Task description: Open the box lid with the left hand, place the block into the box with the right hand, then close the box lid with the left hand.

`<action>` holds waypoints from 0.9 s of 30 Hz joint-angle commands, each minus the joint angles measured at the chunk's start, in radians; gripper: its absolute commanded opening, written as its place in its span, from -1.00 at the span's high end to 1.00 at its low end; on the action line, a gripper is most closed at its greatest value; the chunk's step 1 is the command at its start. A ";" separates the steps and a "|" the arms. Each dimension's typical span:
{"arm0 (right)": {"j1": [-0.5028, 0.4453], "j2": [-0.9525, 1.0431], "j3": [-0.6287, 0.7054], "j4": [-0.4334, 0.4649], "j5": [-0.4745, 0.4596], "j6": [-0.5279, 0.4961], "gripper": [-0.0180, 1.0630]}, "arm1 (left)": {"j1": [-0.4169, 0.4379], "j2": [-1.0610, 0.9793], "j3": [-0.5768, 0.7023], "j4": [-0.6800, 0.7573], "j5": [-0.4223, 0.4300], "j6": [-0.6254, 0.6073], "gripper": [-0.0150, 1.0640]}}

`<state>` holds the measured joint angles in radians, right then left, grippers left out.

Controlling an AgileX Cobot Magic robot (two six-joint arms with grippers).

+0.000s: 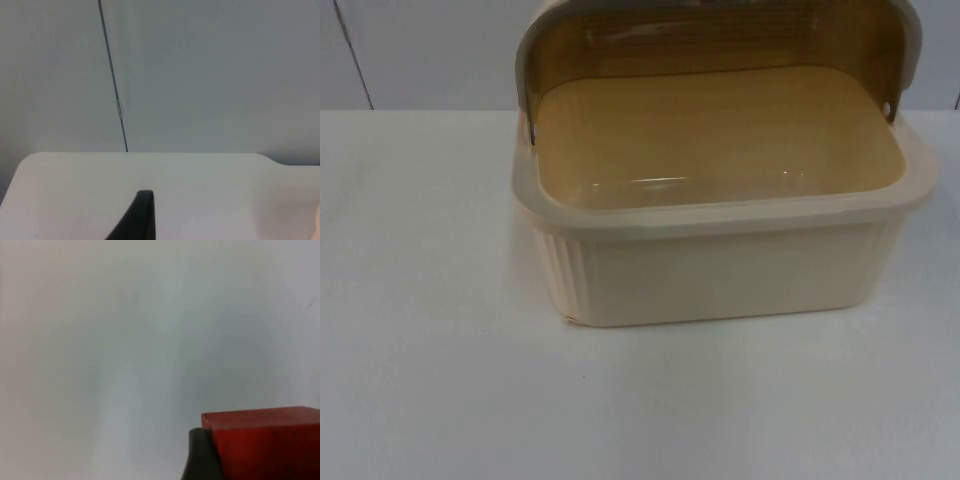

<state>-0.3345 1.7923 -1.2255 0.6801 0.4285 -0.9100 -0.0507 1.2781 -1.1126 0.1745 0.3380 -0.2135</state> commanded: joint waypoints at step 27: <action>0.619 -0.679 0.016 -0.027 0.087 0.185 0.96 | 0.004 -0.011 0.002 -0.015 -0.004 -0.004 -0.97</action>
<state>0.2742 1.1202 -1.2131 0.6599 0.5210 -0.7329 -0.0507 1.2781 -1.1126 0.1722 0.3380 -0.2135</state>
